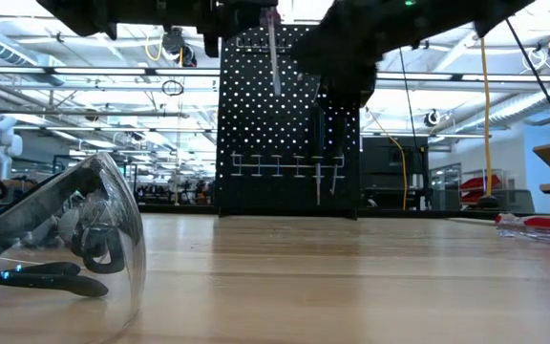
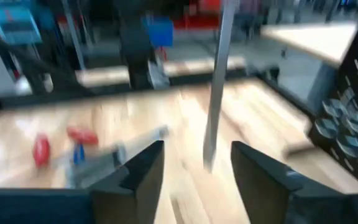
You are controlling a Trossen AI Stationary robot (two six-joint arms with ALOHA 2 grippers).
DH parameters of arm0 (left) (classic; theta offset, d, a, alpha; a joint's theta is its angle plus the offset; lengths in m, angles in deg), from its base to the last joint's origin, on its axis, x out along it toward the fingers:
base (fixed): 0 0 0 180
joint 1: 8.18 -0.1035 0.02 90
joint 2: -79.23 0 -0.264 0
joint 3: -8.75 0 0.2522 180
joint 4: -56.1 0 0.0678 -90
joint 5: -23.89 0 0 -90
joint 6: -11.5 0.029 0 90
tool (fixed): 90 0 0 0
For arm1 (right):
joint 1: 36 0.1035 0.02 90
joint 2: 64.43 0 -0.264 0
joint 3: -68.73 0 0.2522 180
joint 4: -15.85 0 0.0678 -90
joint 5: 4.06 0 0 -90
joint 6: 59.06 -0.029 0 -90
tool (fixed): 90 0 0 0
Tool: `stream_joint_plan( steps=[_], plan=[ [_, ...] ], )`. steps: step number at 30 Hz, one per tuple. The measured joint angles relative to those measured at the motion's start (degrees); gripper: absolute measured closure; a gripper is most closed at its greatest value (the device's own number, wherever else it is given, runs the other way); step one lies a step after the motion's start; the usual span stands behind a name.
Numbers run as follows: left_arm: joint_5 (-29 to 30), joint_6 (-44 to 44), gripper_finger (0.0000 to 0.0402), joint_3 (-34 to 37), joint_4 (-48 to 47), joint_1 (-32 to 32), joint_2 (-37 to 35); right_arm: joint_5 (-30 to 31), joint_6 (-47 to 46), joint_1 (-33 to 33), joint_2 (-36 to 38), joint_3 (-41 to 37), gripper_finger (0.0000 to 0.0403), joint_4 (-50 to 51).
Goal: Hang tools onto peg board
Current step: Hang the red screwdriver on the pegboard
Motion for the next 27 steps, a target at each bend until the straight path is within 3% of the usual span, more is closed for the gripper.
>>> stream_joint_plan(
  steps=[5,7,16,27],
  plan=[
    [0.5,0.1,0.0307,0.0,0.1,-2.4,0.0,0.8,-5.7,0.1,9.1,-0.2,0.0202,20.7],
    [0.5,0.3,0.0307,0.0,0.2,-4.1,0.0,2.5,-7.3,1.0,12.2,-1.7,0.0202,23.7],
    [-1.3,0.3,0.0307,0.0,10.2,-12.5,7.2,14.8,-12.1,2.7,23.8,-14.1,0.0208,23.2],
    [-3.2,-0.2,0.0307,-1.1,19.6,-16.3,17.2,15.5,-10.6,2.5,28.5,-17.2,0.0209,23.1]
  ],
)
